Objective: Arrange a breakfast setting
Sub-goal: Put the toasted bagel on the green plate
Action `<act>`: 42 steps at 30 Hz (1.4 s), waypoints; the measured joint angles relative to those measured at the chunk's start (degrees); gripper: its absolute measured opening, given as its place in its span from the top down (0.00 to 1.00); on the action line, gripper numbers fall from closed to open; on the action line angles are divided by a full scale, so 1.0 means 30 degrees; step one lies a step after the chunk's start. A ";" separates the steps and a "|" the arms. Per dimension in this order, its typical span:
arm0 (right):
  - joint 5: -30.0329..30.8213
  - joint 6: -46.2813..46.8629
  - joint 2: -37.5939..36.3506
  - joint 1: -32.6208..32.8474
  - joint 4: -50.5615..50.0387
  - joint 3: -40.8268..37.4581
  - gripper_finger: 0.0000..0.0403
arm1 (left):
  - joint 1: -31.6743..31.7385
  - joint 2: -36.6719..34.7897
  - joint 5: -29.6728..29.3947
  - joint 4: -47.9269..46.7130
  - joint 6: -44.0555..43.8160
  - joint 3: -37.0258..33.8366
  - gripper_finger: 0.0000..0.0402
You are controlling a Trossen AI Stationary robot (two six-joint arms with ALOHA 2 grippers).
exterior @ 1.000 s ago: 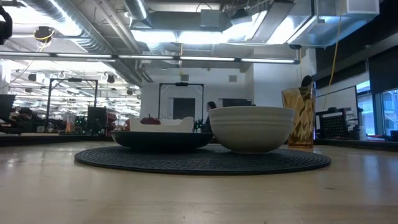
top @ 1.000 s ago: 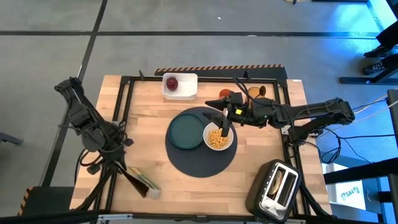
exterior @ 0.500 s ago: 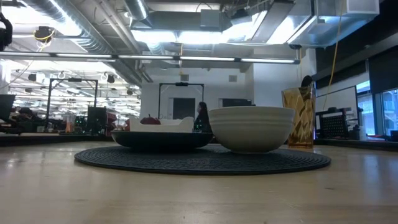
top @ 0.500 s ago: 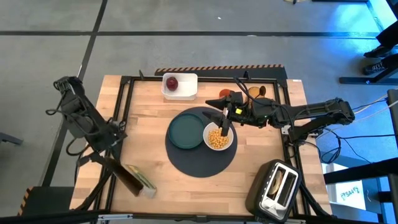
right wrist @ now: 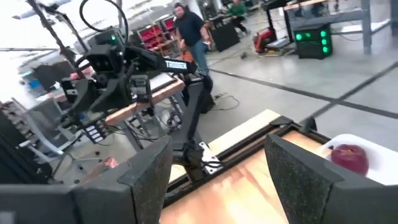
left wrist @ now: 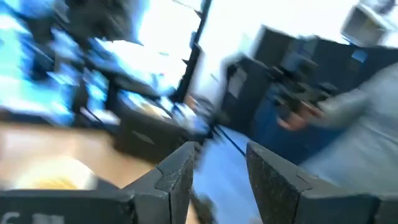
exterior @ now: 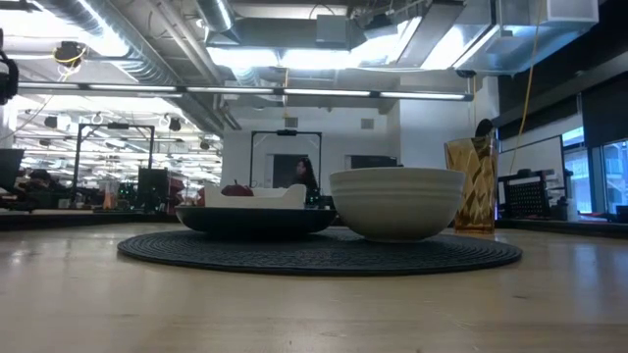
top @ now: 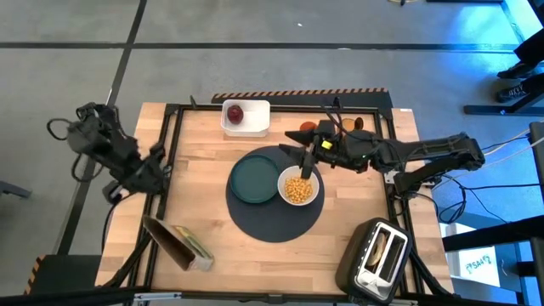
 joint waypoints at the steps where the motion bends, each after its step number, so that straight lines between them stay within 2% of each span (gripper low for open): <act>1: 0.0171 0.0185 0.0010 0.0000 -0.0763 0.0452 0.40 | 0.0000 -0.0017 -0.1200 0.0675 0.0679 0.0000 0.65; 4: 0.0890 0.1223 0.0053 0.0007 -0.3989 0.1995 0.43 | 0.0007 -0.0017 -0.4496 0.3241 0.2058 0.0000 0.65; 8: 0.1618 0.3381 0.0048 0.0006 -0.9583 0.4290 0.49 | 0.0029 0.0147 -0.5663 0.4165 0.4578 0.0000 0.65; 11: 0.1666 0.5722 0.0048 -0.0101 -1.5324 0.5703 0.53 | 0.0481 0.0892 -0.7565 0.4140 0.5312 -0.0080 0.65; 13: 0.0786 0.7881 0.0048 -0.0512 -1.8566 0.6284 0.55 | 0.1050 0.1575 -0.8115 0.4339 0.5669 -0.0080 0.65; 16: -0.1847 1.1355 0.0048 -0.0930 -2.1994 0.6823 0.58 | 0.2205 0.2604 -0.7938 0.4618 0.5450 -0.0080 0.65; 21: -0.8178 1.6066 0.0043 -0.0713 -2.7217 0.7468 0.65 | 0.4592 0.4169 -0.5480 0.4796 0.4208 -0.0087 0.65; 24: -1.0677 1.8612 0.0041 0.0728 -2.9804 0.7462 0.69 | 0.6441 0.5477 -0.1936 0.4813 0.4138 -0.0087 0.65; 25: -1.1202 1.9091 0.0023 0.1181 -2.9762 0.7386 0.70 | 0.7155 0.5994 -0.0671 0.4879 0.4017 -0.0087 0.65; 31: -1.2920 2.2800 -0.0212 0.4508 -2.9668 0.7223 0.70 | 1.1588 0.8831 0.5942 0.4925 0.3551 -0.0109 0.65; 33: -1.3317 2.4279 0.0009 0.5890 -2.9656 0.7223 0.68 | 1.2805 0.9635 0.7552 0.5120 0.3721 -0.0109 0.65; 38: -1.4237 2.8513 0.0671 0.9310 -2.9646 0.7223 0.62 | 1.3945 1.0816 0.9310 0.5451 0.5598 -0.0109 0.65; 42: -1.4022 3.1169 0.1455 1.1148 -2.9522 0.7223 0.56 | 1.4178 1.1410 0.9238 0.5580 0.6689 -0.0109 0.65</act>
